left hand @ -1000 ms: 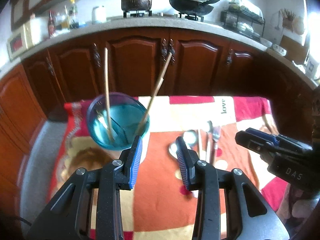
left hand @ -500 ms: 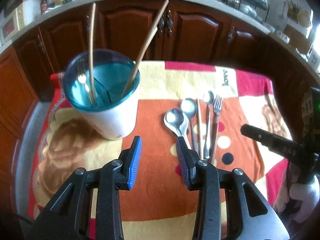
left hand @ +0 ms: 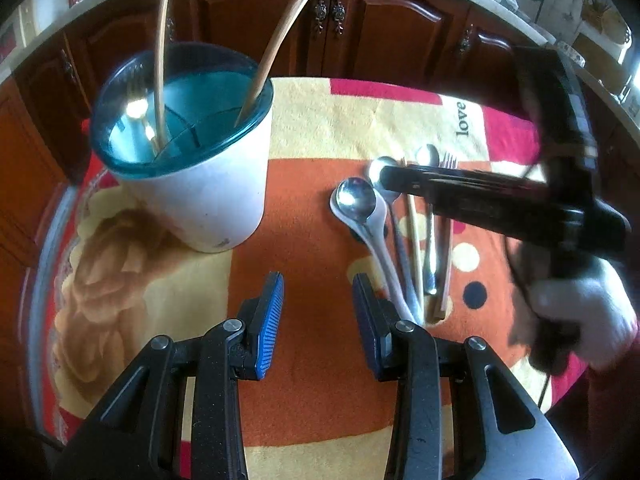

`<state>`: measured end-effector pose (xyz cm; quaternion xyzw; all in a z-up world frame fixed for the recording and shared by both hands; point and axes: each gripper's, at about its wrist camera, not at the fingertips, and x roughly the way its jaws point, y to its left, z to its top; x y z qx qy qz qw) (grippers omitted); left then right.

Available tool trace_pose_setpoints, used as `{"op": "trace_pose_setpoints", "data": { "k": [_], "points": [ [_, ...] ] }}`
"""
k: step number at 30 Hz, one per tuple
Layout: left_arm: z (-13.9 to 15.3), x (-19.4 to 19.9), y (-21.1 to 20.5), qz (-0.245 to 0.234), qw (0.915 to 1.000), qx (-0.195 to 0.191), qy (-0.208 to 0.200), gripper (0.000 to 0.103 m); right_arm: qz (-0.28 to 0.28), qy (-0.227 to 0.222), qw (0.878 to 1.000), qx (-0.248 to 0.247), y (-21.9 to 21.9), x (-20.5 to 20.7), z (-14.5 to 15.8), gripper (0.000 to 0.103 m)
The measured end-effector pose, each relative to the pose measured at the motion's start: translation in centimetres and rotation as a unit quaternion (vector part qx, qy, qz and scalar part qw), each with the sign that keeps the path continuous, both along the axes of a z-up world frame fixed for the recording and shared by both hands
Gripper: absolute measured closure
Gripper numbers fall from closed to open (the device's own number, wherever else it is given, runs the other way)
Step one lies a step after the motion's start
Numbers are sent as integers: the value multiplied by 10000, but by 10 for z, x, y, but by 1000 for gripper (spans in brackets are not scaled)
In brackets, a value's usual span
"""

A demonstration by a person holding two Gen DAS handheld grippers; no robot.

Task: Organize utensils
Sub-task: 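Grasp the white ceramic spoon with the right tool while the left tool lowers toward a metal spoon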

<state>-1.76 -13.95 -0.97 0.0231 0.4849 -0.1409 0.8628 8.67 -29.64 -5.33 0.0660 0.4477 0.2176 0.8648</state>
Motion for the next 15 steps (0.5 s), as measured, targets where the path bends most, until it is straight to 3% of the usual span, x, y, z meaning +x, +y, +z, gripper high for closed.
{"op": "trace_pose_setpoints", "data": {
  "k": [5,15],
  "points": [
    [-8,6,-2,-30,9999,-13,96,68,286,50,9991,-313,16,16,-15,73],
    [-12,14,9,103,9998,-50,141,68,461,387,9980,168,28,8,-27,73]
  ]
}}
